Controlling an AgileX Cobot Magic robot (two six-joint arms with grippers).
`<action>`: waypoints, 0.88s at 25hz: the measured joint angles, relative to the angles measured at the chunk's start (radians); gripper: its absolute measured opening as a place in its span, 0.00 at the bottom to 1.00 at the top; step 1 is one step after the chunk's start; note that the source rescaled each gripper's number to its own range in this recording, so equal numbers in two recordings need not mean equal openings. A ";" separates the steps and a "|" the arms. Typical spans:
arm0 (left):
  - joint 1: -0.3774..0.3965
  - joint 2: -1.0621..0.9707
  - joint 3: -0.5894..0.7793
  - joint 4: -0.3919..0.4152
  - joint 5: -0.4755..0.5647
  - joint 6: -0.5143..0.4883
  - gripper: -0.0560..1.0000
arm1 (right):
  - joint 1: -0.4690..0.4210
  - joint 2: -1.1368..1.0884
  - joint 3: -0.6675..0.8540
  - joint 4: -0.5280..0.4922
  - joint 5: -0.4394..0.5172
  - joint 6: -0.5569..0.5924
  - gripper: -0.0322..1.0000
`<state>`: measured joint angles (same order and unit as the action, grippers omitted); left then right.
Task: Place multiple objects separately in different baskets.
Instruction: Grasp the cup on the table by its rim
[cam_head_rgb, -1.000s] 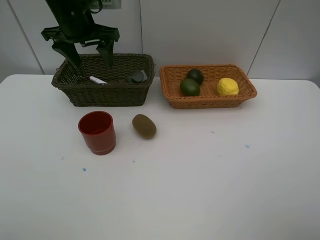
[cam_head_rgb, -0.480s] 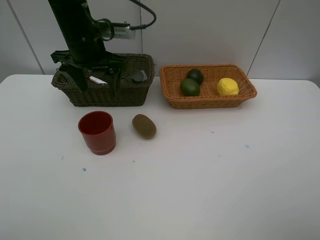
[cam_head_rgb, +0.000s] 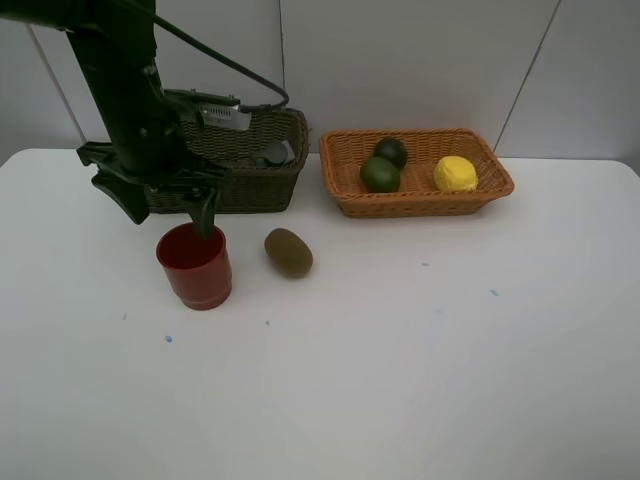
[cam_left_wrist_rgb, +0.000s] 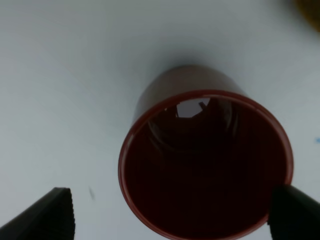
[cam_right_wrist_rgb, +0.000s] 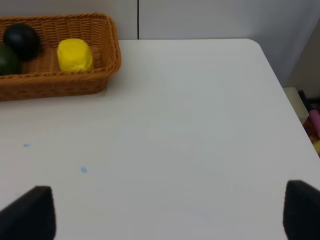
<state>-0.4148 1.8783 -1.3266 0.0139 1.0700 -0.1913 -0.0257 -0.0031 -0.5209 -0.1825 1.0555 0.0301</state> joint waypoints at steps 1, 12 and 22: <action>0.000 0.000 0.015 0.003 -0.018 0.000 1.00 | 0.000 0.000 0.000 0.000 0.000 0.000 1.00; 0.072 -0.001 0.214 0.010 -0.319 0.003 1.00 | 0.000 0.000 0.000 0.000 0.000 0.000 1.00; 0.083 0.018 0.296 -0.014 -0.449 0.021 1.00 | 0.000 0.000 0.000 0.000 0.000 0.000 1.00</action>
<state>-0.3318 1.8961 -1.0307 0.0000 0.6206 -0.1700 -0.0257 -0.0031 -0.5209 -0.1825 1.0555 0.0301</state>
